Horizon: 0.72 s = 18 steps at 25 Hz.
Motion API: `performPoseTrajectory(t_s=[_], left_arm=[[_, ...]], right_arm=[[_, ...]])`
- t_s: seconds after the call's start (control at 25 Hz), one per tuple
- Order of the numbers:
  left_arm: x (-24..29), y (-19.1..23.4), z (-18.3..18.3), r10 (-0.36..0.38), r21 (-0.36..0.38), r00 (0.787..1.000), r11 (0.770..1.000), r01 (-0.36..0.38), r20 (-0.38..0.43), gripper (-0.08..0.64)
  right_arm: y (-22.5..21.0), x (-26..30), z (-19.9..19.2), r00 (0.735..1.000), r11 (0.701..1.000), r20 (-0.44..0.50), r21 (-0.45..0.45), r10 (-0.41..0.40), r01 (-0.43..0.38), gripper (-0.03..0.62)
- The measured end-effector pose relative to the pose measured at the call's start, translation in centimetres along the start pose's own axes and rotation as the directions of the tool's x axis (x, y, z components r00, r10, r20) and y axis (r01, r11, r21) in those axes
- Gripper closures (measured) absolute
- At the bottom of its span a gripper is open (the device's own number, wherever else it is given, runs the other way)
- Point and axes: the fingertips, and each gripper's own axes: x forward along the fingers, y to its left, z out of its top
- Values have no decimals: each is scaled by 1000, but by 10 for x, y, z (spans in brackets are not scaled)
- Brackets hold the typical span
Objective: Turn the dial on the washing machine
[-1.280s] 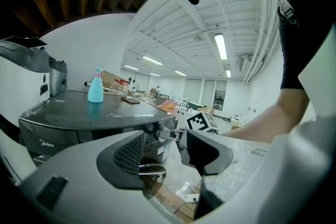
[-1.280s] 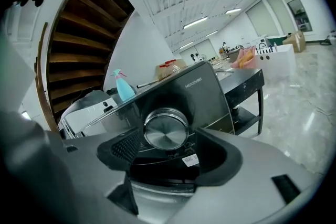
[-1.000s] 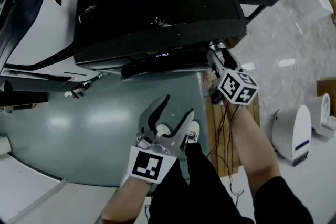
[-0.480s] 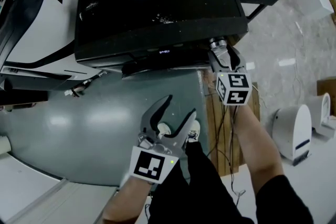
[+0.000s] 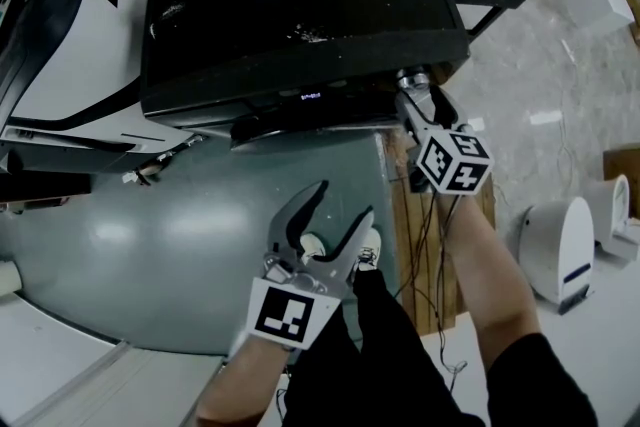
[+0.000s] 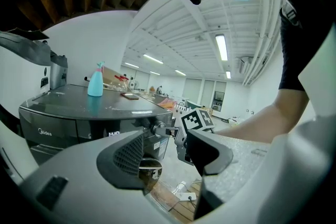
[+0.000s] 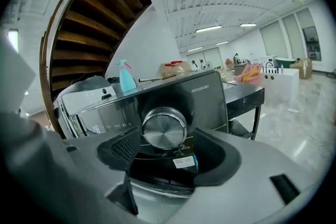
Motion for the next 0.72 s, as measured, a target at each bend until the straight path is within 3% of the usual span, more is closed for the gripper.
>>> performPoseTrajectory(t_s=[0.2,0.4,0.52,0.6,0.72], left_arm=[[1,1,-3,-1,0,1000,1000,1,-5,322],[1,0,-3,0,-10,1000,1000,0,-7,322],[2,1,-4,0,-8,1000,1000,0,-6,322],[2,1,-5,-1,-7,1000,1000,1,-8,322],[2,0,-5,-2,-8,1000,1000,2,-7,322]], right_arm=[[1,2,0,999,988,16,151,27,-30,308],[3,3,0,1000,991,9,128,26,-27,324],[3,3,0,1000,999,-7,44,11,-11,325],[4,3,1,1000,998,-16,-68,-17,15,325],[7,2,2,998,954,-12,-295,-65,58,327]])
